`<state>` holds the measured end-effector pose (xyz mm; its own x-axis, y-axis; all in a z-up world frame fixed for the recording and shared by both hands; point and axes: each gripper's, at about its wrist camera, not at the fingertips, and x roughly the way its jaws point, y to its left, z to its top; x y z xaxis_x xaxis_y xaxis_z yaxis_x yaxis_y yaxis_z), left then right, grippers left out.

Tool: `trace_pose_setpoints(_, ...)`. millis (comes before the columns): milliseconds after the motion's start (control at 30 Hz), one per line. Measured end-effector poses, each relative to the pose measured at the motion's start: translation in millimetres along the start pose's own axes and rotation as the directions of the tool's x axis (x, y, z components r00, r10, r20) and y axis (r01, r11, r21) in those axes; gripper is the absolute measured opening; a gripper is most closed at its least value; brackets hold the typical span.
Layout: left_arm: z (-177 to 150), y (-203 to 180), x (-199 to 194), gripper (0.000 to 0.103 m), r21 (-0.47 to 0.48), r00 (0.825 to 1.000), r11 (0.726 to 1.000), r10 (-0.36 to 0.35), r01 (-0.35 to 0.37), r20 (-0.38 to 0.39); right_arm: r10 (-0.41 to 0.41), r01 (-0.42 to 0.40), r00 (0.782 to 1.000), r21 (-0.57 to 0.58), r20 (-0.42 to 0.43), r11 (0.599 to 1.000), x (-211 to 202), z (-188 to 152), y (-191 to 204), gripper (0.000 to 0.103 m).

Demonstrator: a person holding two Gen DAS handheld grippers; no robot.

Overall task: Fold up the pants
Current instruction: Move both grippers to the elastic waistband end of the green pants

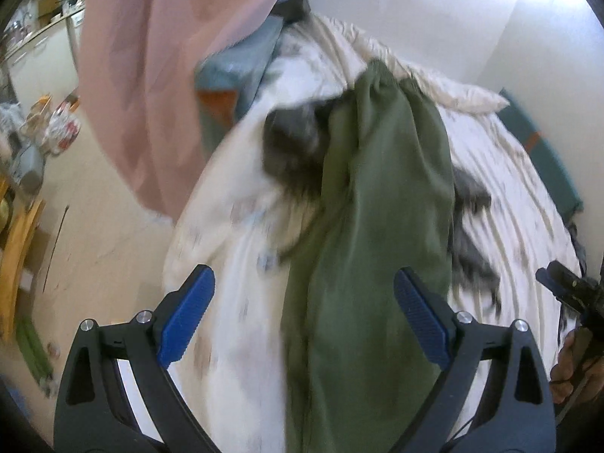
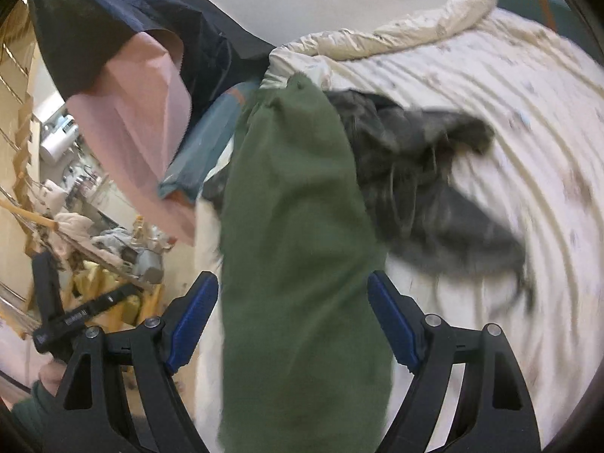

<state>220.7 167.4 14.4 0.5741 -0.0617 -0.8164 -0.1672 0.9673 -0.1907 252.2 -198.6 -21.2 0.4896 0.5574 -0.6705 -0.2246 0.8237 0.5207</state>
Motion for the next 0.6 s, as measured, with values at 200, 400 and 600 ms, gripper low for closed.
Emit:
trace_pose_setpoints(200, 112, -17, 82, 0.093, 0.042, 0.997, 0.997, -0.064, 0.062, 0.037, 0.006, -0.007, 1.000, -0.037, -0.024, 0.999, 64, 102, -16, 0.083)
trace_pose_setpoints(400, 190, -30, 181, 0.094, -0.016, 0.982, 0.986, -0.168, 0.168, -0.082, 0.000, -0.002, 0.999, -0.057, -0.045, 0.998, 125, 176, -19, 0.083)
trace_pose_setpoints(600, 241, -57, 225, 0.098, -0.024, 0.965, 0.971, -0.240, 0.239, -0.101, 0.055, -0.057, 0.995, -0.017, -0.078, 0.998, 171, 226, -29, 0.083)
